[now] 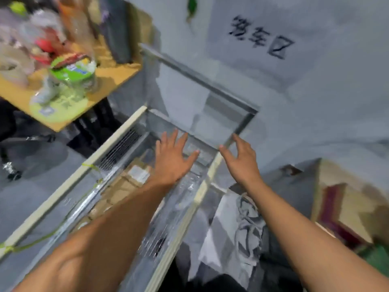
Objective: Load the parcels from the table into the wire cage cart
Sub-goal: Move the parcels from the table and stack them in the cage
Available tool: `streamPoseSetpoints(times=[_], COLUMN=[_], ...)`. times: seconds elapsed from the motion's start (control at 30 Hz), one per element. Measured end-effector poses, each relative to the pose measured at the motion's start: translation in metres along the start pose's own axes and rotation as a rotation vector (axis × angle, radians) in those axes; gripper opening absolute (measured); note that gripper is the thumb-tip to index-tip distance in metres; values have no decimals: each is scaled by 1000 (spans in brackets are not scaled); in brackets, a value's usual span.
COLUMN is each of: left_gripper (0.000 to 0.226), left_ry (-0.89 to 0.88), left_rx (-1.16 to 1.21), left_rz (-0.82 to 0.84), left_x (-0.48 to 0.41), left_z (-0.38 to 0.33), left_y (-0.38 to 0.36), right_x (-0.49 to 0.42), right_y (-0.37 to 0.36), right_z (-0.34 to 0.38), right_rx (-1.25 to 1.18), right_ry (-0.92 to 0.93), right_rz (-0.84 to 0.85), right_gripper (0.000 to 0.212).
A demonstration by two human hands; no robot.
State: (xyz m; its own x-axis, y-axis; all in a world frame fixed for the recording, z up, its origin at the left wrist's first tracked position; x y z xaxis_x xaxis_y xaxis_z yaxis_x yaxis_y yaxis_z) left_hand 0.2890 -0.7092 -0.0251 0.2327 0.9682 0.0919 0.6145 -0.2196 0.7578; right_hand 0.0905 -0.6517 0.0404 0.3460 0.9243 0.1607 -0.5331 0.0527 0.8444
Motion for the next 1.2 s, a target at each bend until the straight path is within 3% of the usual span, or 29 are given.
streamPoseSetpoints(times=[0.13, 0.47, 0.7, 0.9, 1.2], left_gripper=[94, 98, 79, 83, 92], left_ry=[-198, -633, -851, -943, -1026], left_rx=[24, -23, -47, -34, -55], left_rz=[55, 293, 399, 402, 408], left_x=[24, 192, 283, 281, 203], left_z=[-98, -304, -405, -471, -555], left_y=[-28, -148, -196, -216, -229], right_x=[58, 303, 435, 454, 348], right_y=[76, 192, 240, 272, 336], right_z=[-64, -253, -333, -369, -403], right_rx=[-40, -201, -299, -396, -498], right_ry=[-121, -515, -701, -708, -678], right_rz=[-199, -574, -740, -839, -863], right_gripper=[69, 74, 70, 68, 70])
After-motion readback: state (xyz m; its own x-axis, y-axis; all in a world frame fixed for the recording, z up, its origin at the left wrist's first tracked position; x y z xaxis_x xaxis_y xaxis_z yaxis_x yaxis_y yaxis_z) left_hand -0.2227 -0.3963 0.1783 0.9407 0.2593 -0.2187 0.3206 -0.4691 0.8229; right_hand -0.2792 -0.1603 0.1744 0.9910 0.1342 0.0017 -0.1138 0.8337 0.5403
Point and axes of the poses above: each hand's wrist, its own x-axis away from the middle knuckle, its own y-axis out of the back of the hand, z = x × y, the point moved 3 cm from there along -x, towards the middle knuckle, and after that the axes turned 5 degrees about x, right-handed, at the moved point
